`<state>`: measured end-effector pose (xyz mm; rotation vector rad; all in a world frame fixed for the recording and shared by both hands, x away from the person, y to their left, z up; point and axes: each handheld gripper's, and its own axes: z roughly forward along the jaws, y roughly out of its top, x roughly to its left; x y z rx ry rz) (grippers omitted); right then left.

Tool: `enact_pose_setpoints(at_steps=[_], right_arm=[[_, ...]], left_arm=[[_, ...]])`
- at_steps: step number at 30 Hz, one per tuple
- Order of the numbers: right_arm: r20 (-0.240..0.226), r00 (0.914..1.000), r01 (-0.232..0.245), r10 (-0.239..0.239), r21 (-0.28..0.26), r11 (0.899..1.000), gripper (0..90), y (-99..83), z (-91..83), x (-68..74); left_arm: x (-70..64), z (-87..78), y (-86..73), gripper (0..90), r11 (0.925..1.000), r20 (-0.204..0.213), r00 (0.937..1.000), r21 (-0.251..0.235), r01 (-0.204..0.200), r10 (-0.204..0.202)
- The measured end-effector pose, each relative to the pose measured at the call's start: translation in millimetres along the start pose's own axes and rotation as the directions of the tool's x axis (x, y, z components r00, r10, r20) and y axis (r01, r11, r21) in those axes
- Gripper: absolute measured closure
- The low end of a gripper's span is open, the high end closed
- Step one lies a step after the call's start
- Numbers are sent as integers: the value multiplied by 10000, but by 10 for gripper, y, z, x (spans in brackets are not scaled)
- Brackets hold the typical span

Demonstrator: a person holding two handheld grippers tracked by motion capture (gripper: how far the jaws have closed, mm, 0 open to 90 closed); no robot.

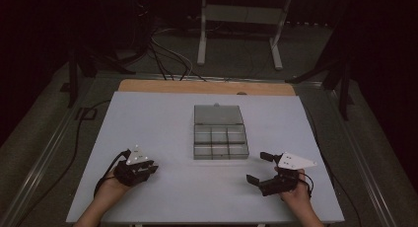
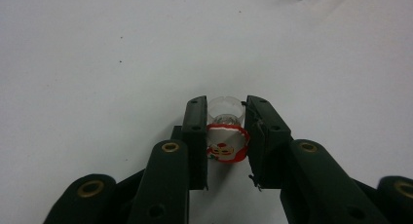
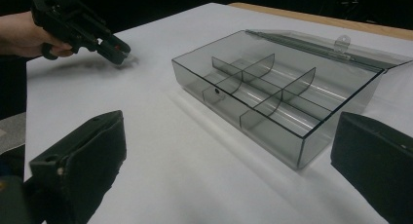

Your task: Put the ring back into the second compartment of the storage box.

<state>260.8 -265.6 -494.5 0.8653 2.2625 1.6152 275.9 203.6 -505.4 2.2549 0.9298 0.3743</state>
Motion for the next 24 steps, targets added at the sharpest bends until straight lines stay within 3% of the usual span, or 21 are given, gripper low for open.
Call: enact_pose_setpoints(at_steps=[24], right_arm=[[32, 10000, -81, 81, 33, 10000, 0, -9, 12, -9]], left_arm=[[-40, -11, 99, 734, 9993, 546, 9982, -267, -245, 259]])
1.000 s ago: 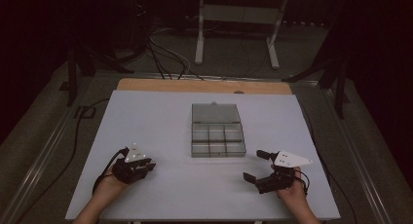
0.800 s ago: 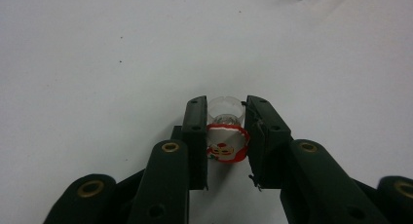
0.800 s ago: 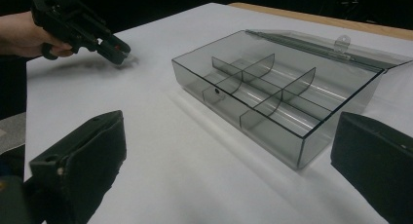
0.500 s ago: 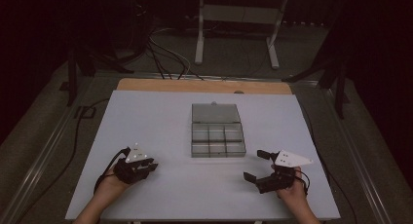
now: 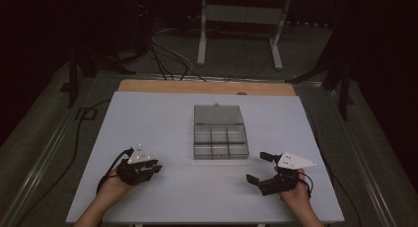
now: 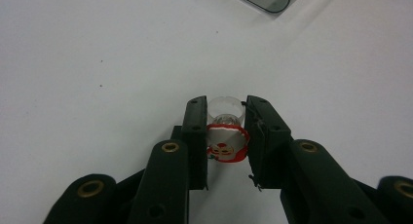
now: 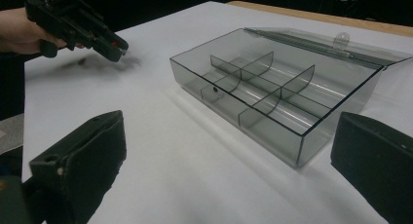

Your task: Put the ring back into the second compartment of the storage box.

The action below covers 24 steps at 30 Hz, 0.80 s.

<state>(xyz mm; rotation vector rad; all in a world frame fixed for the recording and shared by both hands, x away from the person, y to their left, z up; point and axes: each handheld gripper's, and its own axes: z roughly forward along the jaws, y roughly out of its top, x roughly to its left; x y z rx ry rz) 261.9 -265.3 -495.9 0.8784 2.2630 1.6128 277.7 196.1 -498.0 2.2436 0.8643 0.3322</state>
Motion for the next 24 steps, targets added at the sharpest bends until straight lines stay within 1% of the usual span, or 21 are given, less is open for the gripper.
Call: enact_pose_setpoints(at_steps=[4, 9, 14, 20, 24], right_arm=[[-24, 10000, -10, 10, 4, 10000, 0, -3, 2, -2], [8, 10000, -52, 52, 16, 10000, 0, -4, 3, -2], [38, 10000, -32, 32, -4, 10000, 0, -4, -2, -4], [8, 10000, -21, 21, 9, 10000, 0, -4, 2, -1], [3, 10000, -4, 4, -2, 10000, 0, -5, 0, -3]], left_arm=[[0, 1, 18, 734, 10000, 46, 10000, -26, -82, 82], [11, 4, 82, 733, 9998, 135, 9998, -148, -159, 161], [-4, 30, 116, 734, 9995, 263, 9991, -76, -321, 323], [-4, 19, 159, 734, 9993, 268, 9990, -110, -347, 350], [5, 20, 199, 734, 9992, 363, 9986, -126, -373, 377]])
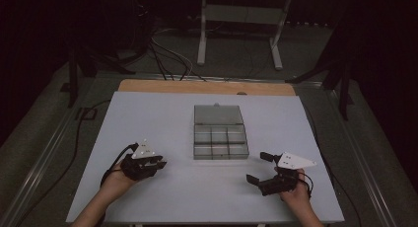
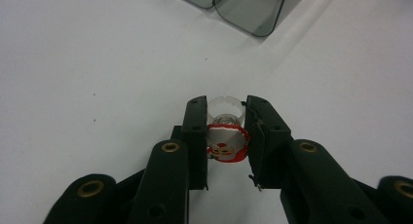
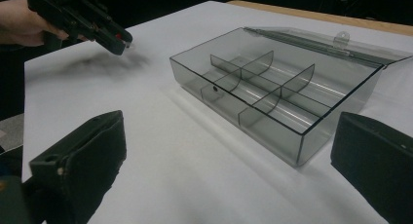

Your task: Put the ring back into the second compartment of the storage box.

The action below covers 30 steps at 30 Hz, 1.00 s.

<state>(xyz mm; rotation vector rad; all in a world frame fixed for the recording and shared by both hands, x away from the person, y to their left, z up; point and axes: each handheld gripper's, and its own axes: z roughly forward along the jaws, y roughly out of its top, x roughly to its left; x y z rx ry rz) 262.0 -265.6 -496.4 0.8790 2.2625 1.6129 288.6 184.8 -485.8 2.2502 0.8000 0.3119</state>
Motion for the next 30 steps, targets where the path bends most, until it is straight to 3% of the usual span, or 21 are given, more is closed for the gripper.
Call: enact_pose_setpoints(at_steps=[30], right_arm=[[-37, 10000, 8, -8, -16, 10000, 0, 2, 3, 5]], left_arm=[[16, 98, 263, 733, 9995, 535, 9981, -74, -309, 313]])
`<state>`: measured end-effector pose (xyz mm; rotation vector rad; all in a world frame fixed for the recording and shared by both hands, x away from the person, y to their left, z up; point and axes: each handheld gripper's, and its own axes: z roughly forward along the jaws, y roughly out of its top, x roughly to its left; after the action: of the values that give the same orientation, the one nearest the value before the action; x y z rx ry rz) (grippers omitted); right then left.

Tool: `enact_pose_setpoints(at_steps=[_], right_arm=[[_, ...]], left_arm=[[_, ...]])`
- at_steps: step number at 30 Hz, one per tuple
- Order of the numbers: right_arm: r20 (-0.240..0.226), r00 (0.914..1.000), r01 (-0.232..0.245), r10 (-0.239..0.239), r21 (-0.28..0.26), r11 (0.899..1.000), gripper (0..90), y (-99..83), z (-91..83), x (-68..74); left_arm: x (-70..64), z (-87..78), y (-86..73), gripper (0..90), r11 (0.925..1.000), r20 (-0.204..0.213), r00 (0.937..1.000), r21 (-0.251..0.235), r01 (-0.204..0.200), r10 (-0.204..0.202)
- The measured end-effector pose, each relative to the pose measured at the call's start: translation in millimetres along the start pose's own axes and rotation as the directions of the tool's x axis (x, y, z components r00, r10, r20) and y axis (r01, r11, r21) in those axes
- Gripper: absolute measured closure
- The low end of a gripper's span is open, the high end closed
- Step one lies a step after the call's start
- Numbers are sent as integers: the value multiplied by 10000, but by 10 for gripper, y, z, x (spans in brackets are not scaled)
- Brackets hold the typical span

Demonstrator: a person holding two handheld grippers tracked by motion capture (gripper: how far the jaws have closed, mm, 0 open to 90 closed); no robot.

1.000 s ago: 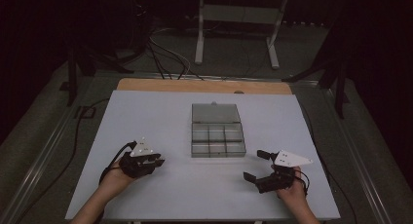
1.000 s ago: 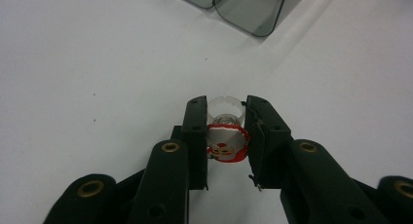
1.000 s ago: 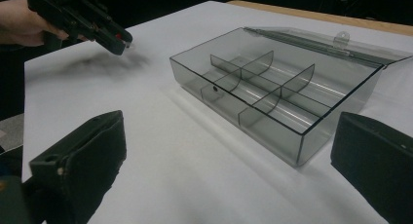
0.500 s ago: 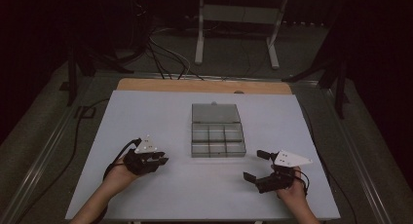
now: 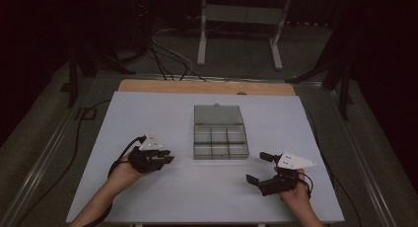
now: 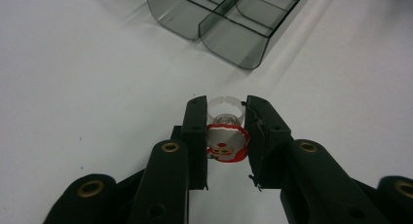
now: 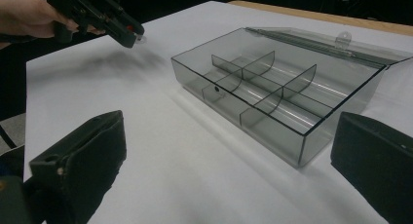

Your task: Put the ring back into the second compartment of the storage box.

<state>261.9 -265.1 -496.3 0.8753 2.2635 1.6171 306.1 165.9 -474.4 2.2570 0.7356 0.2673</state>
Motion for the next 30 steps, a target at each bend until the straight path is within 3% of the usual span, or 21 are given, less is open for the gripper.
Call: enact_pose_setpoints(at_steps=[30], right_arm=[[-37, 10000, -23, 23, -10, 10000, 0, -1, -6, -1]], left_arm=[[-3, 103, 295, 733, 9986, 215, 9984, -45, -525, 526]])
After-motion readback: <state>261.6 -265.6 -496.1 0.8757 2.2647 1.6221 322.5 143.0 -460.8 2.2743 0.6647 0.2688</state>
